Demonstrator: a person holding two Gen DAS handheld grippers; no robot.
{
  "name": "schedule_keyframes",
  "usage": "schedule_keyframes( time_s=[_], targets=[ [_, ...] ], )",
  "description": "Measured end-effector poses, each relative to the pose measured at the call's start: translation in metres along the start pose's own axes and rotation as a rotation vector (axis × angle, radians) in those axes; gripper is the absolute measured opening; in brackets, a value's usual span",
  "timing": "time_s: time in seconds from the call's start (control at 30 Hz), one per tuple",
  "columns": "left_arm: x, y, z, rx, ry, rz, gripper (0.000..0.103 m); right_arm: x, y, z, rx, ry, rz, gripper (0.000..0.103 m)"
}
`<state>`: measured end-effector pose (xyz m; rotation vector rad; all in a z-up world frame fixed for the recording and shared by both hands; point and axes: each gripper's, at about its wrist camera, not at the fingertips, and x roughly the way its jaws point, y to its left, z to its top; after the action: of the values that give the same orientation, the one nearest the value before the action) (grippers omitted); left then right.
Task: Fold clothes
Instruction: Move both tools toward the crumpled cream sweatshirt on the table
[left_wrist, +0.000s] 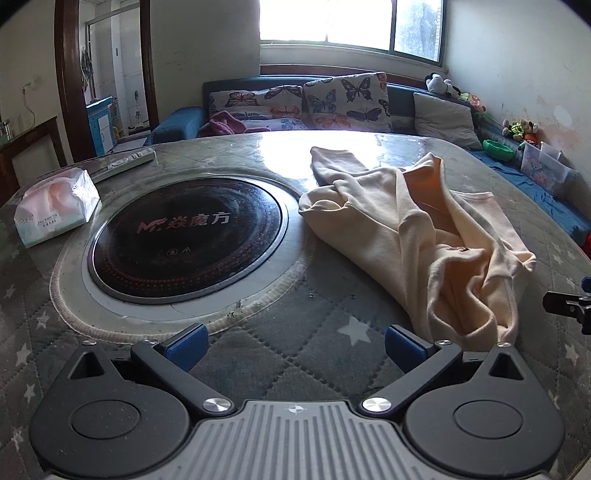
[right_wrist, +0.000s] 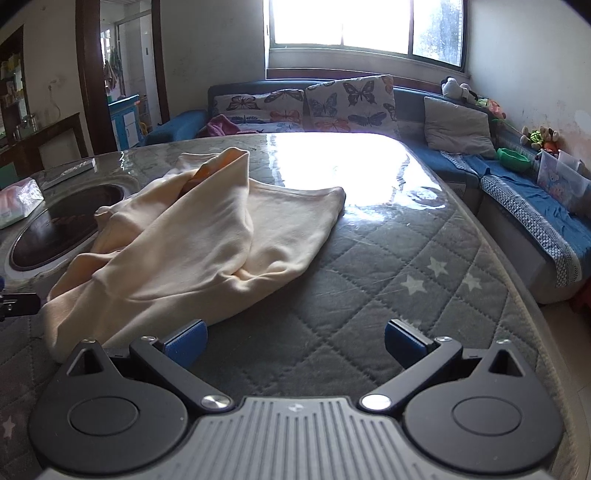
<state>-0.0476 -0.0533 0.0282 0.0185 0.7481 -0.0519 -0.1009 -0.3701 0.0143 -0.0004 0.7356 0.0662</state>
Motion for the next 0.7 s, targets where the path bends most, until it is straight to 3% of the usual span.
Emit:
schedule_keyframes(
  time_s=[0.7],
  targets=[
    [-0.013,-0.014,-0.005,0.033,0.039,0.014,0.103,-0.020,0.024,-0.013,-0.022,0.001,0.040,0.103]
  ],
)
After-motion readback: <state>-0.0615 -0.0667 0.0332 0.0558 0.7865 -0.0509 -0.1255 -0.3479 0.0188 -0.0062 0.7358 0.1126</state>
